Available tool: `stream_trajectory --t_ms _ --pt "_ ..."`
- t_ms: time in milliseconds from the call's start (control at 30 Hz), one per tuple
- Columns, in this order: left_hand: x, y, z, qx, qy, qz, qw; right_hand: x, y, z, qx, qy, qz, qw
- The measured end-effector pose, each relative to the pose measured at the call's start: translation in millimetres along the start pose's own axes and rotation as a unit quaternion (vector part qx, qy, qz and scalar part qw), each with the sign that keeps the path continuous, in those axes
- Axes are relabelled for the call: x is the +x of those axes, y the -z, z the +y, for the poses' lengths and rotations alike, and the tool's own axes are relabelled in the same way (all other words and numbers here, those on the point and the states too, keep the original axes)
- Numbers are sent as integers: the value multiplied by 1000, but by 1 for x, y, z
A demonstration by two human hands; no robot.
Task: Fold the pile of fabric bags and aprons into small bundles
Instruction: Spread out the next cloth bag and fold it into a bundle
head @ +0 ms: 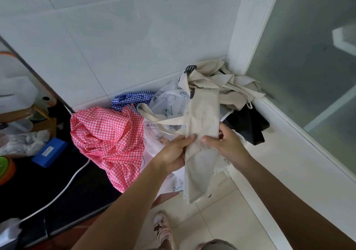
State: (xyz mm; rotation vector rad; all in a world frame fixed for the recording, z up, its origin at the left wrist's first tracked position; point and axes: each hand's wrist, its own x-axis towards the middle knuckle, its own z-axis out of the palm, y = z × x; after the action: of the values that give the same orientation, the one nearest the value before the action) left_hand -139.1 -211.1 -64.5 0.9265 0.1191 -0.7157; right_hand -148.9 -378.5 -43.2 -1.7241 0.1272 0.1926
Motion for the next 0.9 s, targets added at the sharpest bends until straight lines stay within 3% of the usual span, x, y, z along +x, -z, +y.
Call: stream_trajectory --t_ms 67,167,300,367,433,500,600,733,800,900 --pt "5 -5 7 -24 -33 42 998 -2 -3 4 3 -13 17 1000" --pt "15 -3 24 -66 -100 103 987 -11 -9 18 136 -74 -88 984" --pt "23 11 51 -102 -141 180 968 -33 -15 31 39 -78 -238 967" --pt "24 15 62 -107 -150 196 963 -39 -14 34 -9 -95 -245 965" --pt "25 19 71 -90 -155 207 962 -41 -11 35 -53 -103 -202 973" --pt "24 26 80 -73 -163 216 960 -40 -2 32 -194 -38 -159 967" --pt "21 38 88 -70 -178 231 954 -46 12 11 -350 68 -143 923" --pt "18 52 90 -42 -189 252 948 -41 20 -24 -530 140 -187 815" --pt "17 55 86 -22 -179 238 954 -33 20 -49 -542 162 -226 793" --pt "10 40 73 49 -115 181 975 -18 16 -84 -483 187 -269 812"
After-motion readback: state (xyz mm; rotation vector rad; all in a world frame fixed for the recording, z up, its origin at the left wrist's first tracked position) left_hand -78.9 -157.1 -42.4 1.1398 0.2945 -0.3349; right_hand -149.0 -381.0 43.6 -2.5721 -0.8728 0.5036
